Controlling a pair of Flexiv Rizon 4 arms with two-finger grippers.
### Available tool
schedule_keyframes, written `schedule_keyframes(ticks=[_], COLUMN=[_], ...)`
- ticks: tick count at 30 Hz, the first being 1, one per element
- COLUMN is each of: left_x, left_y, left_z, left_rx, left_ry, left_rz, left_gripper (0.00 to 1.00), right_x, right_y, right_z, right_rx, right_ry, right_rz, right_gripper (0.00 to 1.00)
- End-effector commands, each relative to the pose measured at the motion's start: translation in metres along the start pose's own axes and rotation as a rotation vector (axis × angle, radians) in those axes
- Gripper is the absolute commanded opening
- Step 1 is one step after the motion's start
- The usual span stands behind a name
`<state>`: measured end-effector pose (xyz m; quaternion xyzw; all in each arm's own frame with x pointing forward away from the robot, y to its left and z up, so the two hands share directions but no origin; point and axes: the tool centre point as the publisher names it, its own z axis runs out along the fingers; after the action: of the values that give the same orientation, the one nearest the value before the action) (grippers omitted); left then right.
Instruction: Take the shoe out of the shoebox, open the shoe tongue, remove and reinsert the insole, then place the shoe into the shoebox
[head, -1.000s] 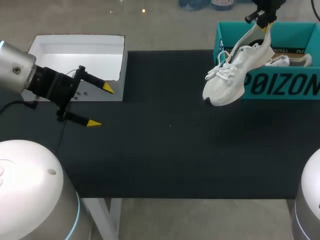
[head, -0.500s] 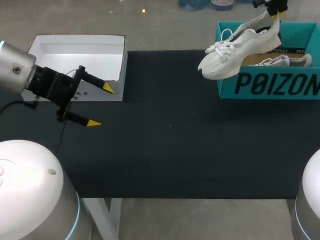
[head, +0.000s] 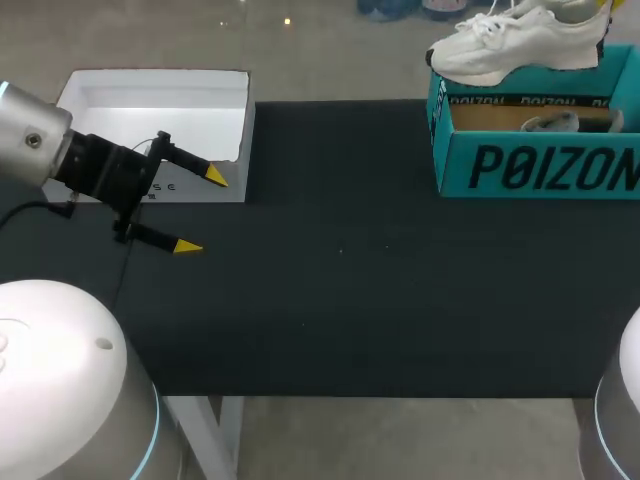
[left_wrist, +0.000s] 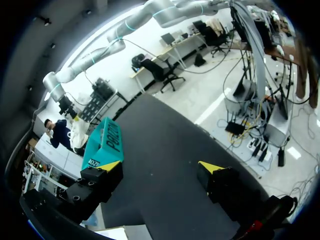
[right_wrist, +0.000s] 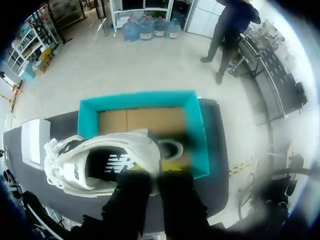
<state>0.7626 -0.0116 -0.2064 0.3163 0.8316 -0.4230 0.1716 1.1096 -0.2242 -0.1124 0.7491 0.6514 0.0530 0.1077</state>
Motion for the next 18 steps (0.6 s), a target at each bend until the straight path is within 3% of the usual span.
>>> schedule_keyframes(ticks=[1,13,18], left_x=[0.0,0.0,0.0], left_y=[-0.001,-0.001,-0.001], left_z=[0.0,0.0,0.0], left_rx=[-0.003,-0.003,-0.003], left_ry=[0.003,0.003,0.003], left_rz=[0.0,0.0,0.0], left_gripper=[1.0,1.0,1.0], right_x=[-0.005,-0.005,-0.02], right_y=[0.006,0.006,0.008], right_z=[0.001,0.001,0.016], right_rx=[0.038,0.038,0.038], right_ry=[0.055,0.055,0.046], right_rz=[-0.002,-0.002,0.073], right_gripper=[0.0,0.0,0.0])
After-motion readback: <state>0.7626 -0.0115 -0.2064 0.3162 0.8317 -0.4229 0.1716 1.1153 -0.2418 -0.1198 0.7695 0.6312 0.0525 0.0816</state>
